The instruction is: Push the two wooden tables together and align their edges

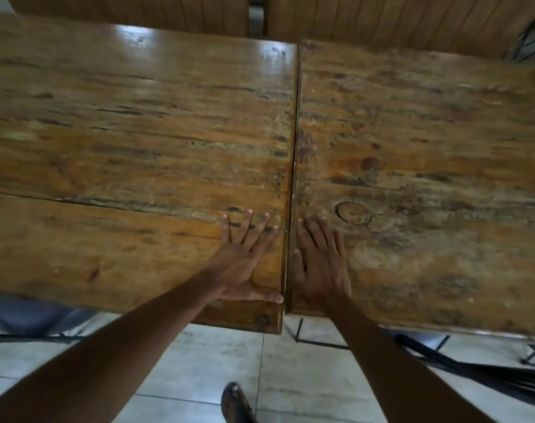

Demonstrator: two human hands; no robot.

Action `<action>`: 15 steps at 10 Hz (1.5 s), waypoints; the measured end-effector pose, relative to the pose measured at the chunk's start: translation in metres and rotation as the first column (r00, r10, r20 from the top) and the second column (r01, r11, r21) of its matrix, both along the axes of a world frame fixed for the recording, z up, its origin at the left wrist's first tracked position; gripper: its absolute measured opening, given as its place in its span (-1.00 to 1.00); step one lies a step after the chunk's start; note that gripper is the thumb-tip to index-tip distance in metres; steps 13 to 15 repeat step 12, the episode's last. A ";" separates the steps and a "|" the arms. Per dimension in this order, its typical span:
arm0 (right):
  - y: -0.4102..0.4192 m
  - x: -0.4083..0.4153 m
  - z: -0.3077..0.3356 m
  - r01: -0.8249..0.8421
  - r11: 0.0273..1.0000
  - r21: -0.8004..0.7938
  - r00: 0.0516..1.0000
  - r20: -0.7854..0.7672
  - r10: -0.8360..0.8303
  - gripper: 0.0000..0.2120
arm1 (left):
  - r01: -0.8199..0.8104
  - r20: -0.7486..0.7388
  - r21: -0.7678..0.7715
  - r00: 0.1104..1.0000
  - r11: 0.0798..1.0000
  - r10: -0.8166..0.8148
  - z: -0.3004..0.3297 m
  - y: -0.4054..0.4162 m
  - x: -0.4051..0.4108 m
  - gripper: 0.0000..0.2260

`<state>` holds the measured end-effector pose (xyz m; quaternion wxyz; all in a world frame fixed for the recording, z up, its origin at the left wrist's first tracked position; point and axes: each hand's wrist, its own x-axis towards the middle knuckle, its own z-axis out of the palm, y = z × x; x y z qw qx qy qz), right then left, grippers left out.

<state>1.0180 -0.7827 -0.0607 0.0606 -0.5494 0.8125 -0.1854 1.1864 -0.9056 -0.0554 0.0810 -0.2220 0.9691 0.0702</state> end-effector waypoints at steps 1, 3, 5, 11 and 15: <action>-0.002 -0.001 -0.007 -0.008 0.999 0.041 1.000 -0.015 0.009 -0.42 | 0.045 0.014 -0.012 0.999 0.999 -0.045 0.000 -0.004 0.000 0.29; -0.004 0.000 -0.009 -0.005 0.998 0.061 1.000 -0.024 0.006 -0.41 | 0.062 0.003 -0.028 0.998 0.998 -0.062 0.000 -0.007 -0.005 0.32; -0.002 -0.002 -0.009 -0.012 0.999 0.039 1.000 -0.018 0.013 -0.41 | 0.056 0.024 -0.044 0.998 0.997 -0.055 -0.002 -0.022 -0.017 0.31; -0.027 0.007 0.037 0.012 0.865 0.502 0.999 -0.048 0.014 -0.40 | -0.017 0.287 0.109 0.958 0.994 -0.015 0.059 -0.012 -0.027 0.28; -0.029 0.012 0.076 -0.045 0.804 0.593 0.996 -0.038 0.084 -0.41 | 0.082 0.273 0.109 0.956 0.991 -0.109 0.089 0.021 -0.018 0.15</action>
